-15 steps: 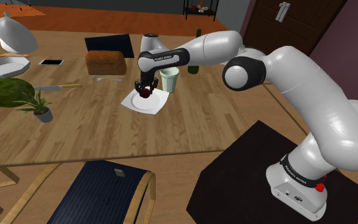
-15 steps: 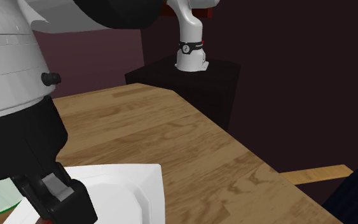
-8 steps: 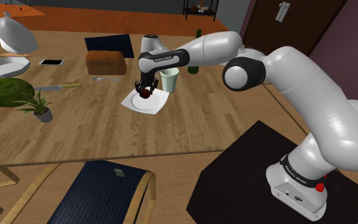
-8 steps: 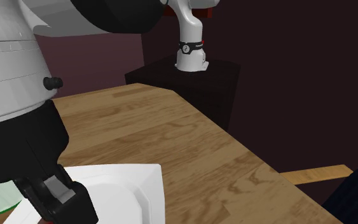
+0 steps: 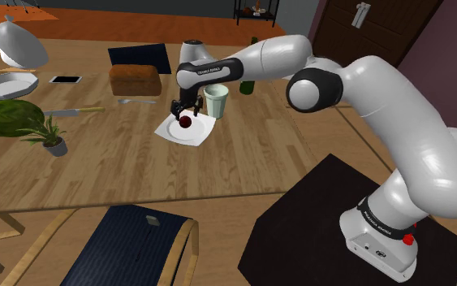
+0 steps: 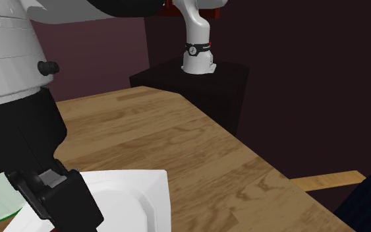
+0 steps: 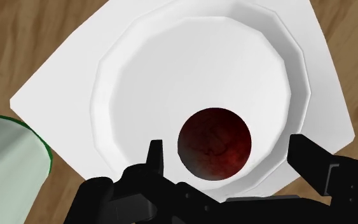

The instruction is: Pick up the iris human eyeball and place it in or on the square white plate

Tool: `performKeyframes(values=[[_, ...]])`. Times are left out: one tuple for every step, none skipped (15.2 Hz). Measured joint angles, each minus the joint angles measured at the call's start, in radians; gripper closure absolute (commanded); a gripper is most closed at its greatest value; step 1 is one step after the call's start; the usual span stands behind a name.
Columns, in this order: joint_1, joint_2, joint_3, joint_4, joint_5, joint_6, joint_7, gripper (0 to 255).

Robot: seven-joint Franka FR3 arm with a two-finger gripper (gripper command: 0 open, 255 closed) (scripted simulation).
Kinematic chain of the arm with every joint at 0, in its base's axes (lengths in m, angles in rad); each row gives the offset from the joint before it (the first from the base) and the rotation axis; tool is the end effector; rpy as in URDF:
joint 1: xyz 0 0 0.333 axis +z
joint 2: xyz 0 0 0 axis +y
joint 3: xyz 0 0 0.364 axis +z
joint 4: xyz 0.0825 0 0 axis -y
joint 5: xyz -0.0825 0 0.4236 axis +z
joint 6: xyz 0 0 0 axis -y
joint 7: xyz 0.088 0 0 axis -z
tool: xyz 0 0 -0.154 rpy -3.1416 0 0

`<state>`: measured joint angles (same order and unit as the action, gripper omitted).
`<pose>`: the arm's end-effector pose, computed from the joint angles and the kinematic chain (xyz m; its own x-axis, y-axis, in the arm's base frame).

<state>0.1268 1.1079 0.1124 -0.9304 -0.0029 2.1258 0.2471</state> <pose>0.8627 0.1717 0.1618 0.9951 -0.0765 0.0630 -0.0688 -0.9908 -0.1167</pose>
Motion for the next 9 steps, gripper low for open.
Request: performKeyframes(values=[[-0.003,-0.015,0.000,0.004,0.001,-0.017,-0.002,0],[-0.008,-0.053,0.002,-0.031,0.002,-0.022,-0.002,0],[-0.009,-0.065,0.002,-0.038,0.002,-0.025,-0.003,0],[-0.009,-0.069,0.002,-0.041,0.002,-0.027,-0.002,0],[-0.009,-0.071,0.002,-0.042,0.002,-0.029,-0.002,0],[-0.009,-0.071,0.002,-0.041,0.002,-0.030,-0.002,0],[-0.009,-0.072,0.002,-0.041,0.002,-0.031,-0.002,0],[-0.009,-0.072,0.002,-0.041,0.002,-0.031,-0.002,0],[-0.009,-0.072,0.002,-0.041,0.002,-0.031,-0.002,0]])
